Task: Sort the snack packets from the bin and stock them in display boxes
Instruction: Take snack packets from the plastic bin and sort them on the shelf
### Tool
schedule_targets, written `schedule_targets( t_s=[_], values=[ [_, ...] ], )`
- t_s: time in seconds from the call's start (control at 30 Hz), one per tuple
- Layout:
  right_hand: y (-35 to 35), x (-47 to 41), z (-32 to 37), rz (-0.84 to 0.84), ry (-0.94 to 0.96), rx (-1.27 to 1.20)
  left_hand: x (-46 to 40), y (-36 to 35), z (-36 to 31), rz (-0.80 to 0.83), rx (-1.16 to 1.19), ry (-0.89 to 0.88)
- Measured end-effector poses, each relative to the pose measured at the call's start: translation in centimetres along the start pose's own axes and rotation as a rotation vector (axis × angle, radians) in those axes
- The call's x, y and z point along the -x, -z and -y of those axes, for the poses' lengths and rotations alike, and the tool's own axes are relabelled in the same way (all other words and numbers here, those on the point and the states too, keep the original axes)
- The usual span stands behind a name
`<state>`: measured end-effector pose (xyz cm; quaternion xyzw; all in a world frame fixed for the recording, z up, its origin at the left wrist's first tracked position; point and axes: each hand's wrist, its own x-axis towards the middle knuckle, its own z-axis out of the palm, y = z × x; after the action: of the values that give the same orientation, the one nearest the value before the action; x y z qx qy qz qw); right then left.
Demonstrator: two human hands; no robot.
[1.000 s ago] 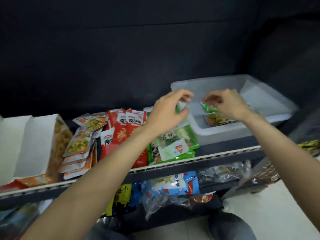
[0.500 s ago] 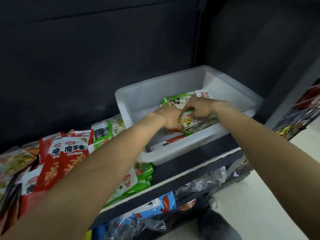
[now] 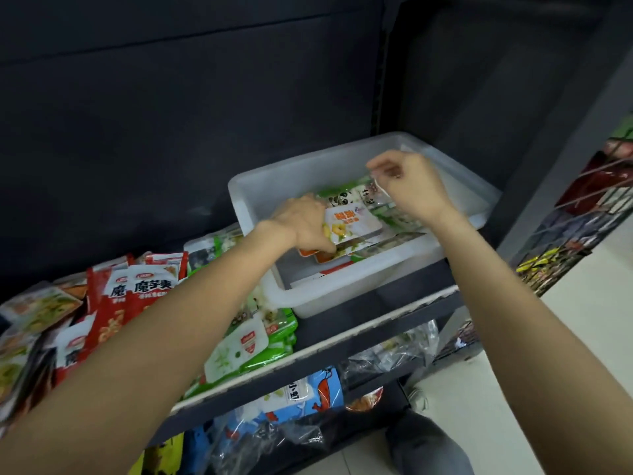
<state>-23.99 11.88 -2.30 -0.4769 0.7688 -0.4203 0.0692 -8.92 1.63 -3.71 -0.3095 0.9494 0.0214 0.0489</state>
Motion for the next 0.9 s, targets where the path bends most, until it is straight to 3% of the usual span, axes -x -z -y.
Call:
schedule_targets(
  t_s=[0.17, 0.33, 0.43, 0.53, 0.63, 0.7, 0.77, 0.9],
  values=[
    [-2.0, 6.5, 5.0, -0.147, -0.028, -0.086, 7.7, 2.6, 1.1, -0.349, 0.366, 0.235],
    [-6.9, 10.3, 11.0, 0.157, -0.112, -0.314, 16.0, 2.0, 2.8, -0.458, 0.469, 0.292],
    [-9.8, 12.1, 14.2, 0.246, -0.152, -0.629, 21.1, 1.1, 5.5, -0.517, 0.647, 0.239],
    [-13.3, 14.0, 17.9, 0.347, -0.201, -0.726, 26.0, -0.2, 9.4, -0.618, 0.787, 0.310],
    [-17.8, 15.9, 21.3, 0.438, -0.224, -0.750, 30.4, -2.2, 12.9, -0.663, 0.722, 0.456],
    [-20.9, 16.9, 23.0, 0.519, -0.235, -0.757, 33.2, -3.7, 14.8, -0.685, 0.553, 0.528],
    [-23.8, 17.8, 24.7, 0.601, -0.253, -0.750, 35.7, -5.0, 16.4, -0.686, 0.400, 0.550],
    [-28.2, 18.6, 27.6, 0.684, -0.241, -0.622, 38.8, -6.3, 18.1, -0.580, 0.312, 0.547]
  ],
)
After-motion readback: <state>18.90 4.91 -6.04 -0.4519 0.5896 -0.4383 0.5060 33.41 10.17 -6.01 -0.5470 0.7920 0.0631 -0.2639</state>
